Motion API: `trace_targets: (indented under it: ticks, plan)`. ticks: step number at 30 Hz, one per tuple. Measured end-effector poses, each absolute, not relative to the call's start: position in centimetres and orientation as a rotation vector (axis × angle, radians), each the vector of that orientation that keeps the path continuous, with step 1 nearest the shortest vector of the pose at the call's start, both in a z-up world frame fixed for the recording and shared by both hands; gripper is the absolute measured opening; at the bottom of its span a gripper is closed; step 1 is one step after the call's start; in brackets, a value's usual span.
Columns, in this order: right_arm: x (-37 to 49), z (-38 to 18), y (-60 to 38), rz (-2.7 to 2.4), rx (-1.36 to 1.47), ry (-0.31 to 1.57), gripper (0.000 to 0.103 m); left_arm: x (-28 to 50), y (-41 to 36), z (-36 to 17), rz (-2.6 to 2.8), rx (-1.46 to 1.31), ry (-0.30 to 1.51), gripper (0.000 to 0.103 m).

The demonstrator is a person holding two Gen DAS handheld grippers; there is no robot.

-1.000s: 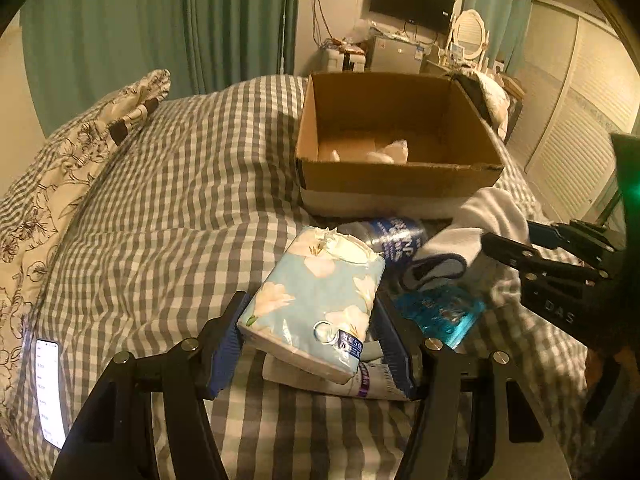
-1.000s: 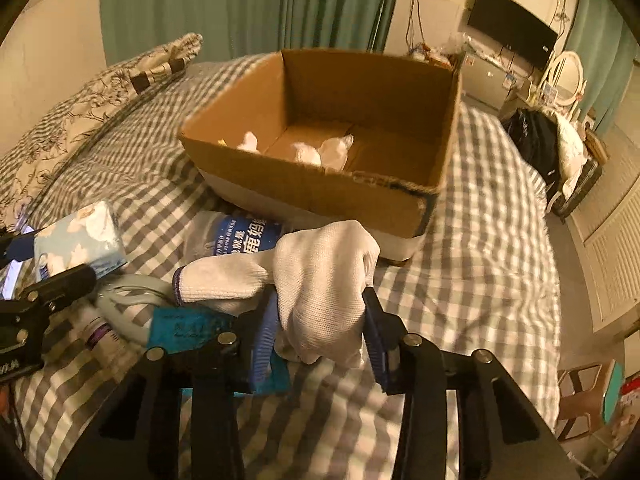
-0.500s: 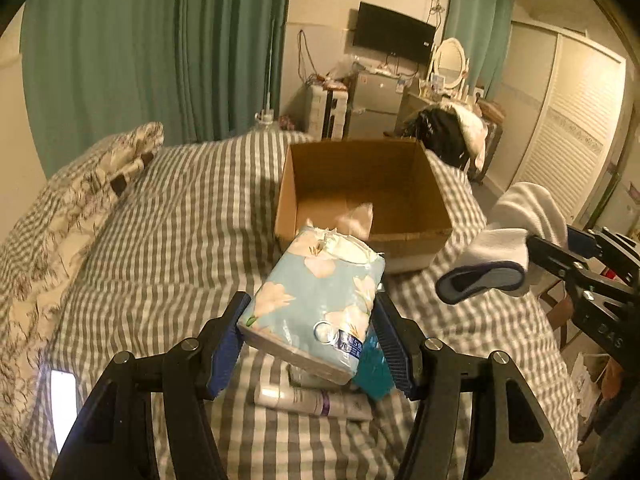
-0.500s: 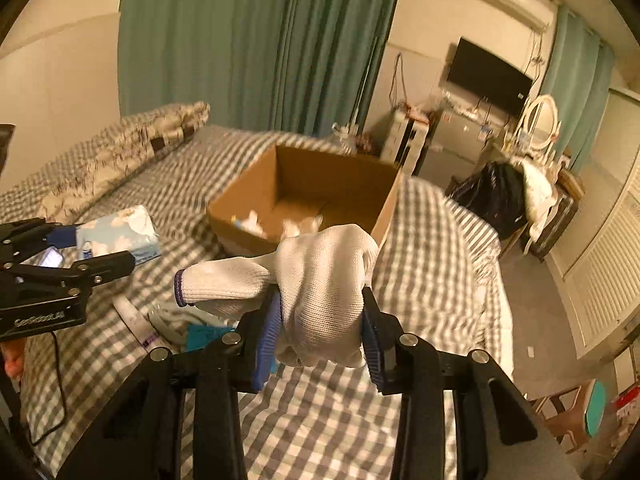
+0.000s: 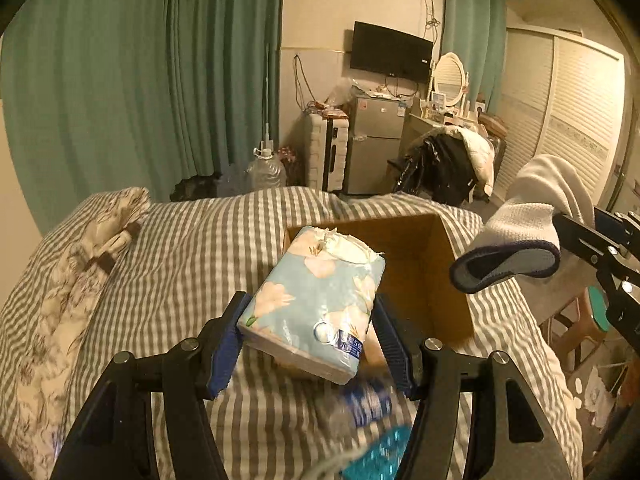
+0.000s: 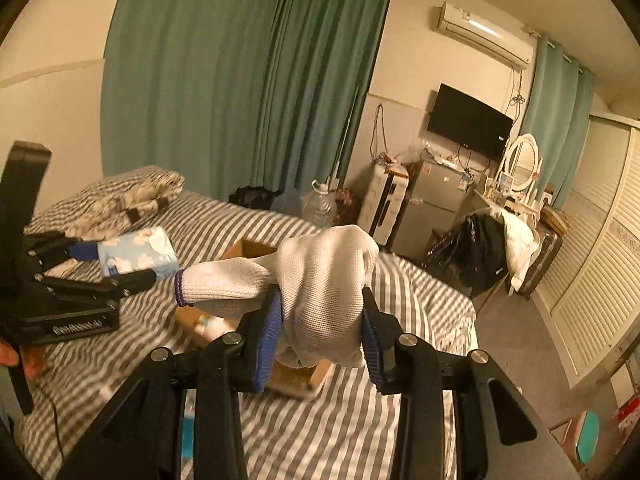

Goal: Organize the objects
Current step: 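Place the tissue pack in the box with the left gripper while the right places the glove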

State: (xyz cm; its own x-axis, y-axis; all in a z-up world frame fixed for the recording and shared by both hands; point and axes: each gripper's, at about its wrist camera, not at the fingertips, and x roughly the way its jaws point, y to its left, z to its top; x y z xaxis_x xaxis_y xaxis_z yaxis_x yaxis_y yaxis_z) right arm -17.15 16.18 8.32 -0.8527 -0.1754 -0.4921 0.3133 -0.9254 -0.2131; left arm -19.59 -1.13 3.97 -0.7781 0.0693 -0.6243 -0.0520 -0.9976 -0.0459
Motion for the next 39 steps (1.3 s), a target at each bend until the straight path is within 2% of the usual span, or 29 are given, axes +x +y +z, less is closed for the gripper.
trace_targets:
  ticks: [7, 16, 19, 20, 21, 22, 23, 25, 33, 35, 39]
  plan:
    - [-24.4, 6.3, 14.3, -2.779, 0.734, 0.408, 0.034, -26.4, -0.3, 0.5, 2.872, -1.082, -0.061, 0.064]
    - [-31.4, 0.1, 13.4, -2.741, 0.877, 0.380, 0.034, -29.9, 0.7, -5.3, 2.785, -1.211, -0.023, 0.064]
    - [-31.9, -1.0, 13.9, -2.727, 0.848, 0.331, 0.041, -30.0, 0.7, -6.1, 2.759, -1.221, -0.030, 0.070]
    - [-31.7, -1.1, 13.9, -2.725, 0.841, 0.318, 0.051, -29.9, 0.7, -6.3, 2.755, -1.221, -0.041, 0.073]
    - [-31.5, -1.1, 14.1, -2.735, 0.831, 0.298, 0.065, -29.7, 0.5, -6.3, 2.755, -1.225, -0.056, 0.081]
    - [-31.2, -1.0, 14.4, -2.747, 0.821, 0.288, 0.071, -29.5, 0.5, -6.3, 2.757, -1.230, -0.068, 0.087]
    - [-30.8, -0.8, 14.6, -2.758, 0.809, 0.279, 0.076, -29.2, 0.3, -6.2, 2.757, -1.237, -0.081, 0.089]
    - [-29.8, 0.2, 15.2, -2.769, 0.791, 0.265, 0.077, -28.3, 0.0, -5.6, 2.755, -1.242, -0.106, 0.092]
    - [-23.7, 5.0, 17.2, -2.785, 0.760, 0.311, 0.090, -22.5, -2.2, -0.3, 2.828, -1.181, -0.130, 0.096]
    - [-21.6, 6.2, 17.4, -2.783, 0.741, 0.333, 0.091, -20.8, -2.5, 1.2, 2.858, -1.148, -0.126, 0.101]
    - [-17.3, 8.4, 17.5, -2.785, 0.702, 0.376, 0.092, -17.0, -3.6, 3.5, 2.906, -1.078, -0.127, 0.103]
